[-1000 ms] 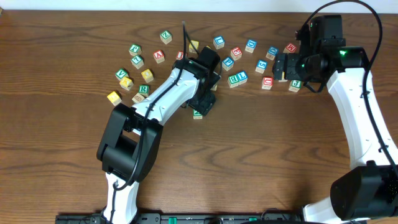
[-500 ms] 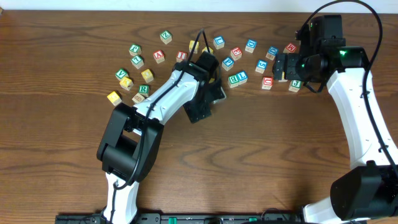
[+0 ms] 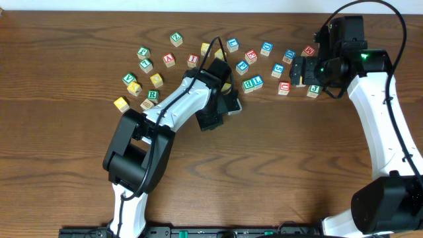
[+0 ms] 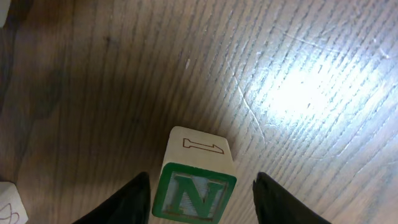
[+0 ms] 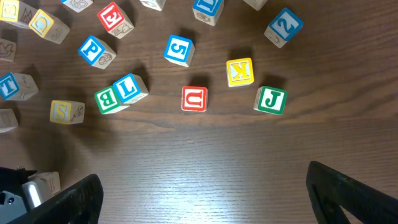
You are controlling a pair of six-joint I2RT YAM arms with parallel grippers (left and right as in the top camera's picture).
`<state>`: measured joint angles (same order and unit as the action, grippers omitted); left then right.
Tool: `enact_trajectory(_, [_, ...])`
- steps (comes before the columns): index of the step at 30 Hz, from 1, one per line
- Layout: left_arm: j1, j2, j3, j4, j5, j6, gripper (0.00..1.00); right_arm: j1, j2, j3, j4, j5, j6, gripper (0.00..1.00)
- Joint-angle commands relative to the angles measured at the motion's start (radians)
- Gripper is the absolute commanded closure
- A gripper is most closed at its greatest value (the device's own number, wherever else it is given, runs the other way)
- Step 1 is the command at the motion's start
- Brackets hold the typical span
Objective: Spell out NEURIPS
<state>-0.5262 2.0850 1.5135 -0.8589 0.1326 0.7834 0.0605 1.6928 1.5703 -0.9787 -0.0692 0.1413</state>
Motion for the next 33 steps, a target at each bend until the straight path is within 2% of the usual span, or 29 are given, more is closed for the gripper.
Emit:
enact_trajectory(1, [0.004, -0.016, -0.007, -0.003, 0.014, 0.005, 0.52, 0.005, -0.002, 0.018, -0.002, 0.011, 0.008, 0.01])
enact_trajectory(4, [0.004, -0.016, -0.007, -0.003, 0.014, 0.000, 0.63, 0.005, -0.002, 0.018, -0.002, 0.011, 0.008, 0.01])
enact_trajectory(5, [0.004, -0.016, -0.007, -0.003, 0.014, -0.012, 0.64, 0.005, -0.002, 0.018, -0.002, 0.011, 0.008, 0.01])
enact_trajectory(13, [0.004, -0.016, -0.007, -0.002, 0.014, -0.099, 0.64, 0.005, -0.002, 0.018, -0.002, 0.011, 0.008, 0.01])
enact_trajectory(18, [0.004, -0.016, -0.007, -0.002, 0.014, -0.200, 0.64, 0.005, -0.002, 0.018, -0.002, 0.011, 0.008, 0.01])
enact_trajectory(24, [0.004, -0.016, -0.007, 0.003, 0.014, -0.429, 0.64, 0.005, -0.002, 0.018, -0.002, 0.011, 0.008, 0.01])
enact_trajectory(33, [0.004, -0.016, -0.007, 0.073, 0.014, -0.942, 0.64, 0.005, -0.002, 0.018, -0.002, 0.011, 0.008, 0.01])
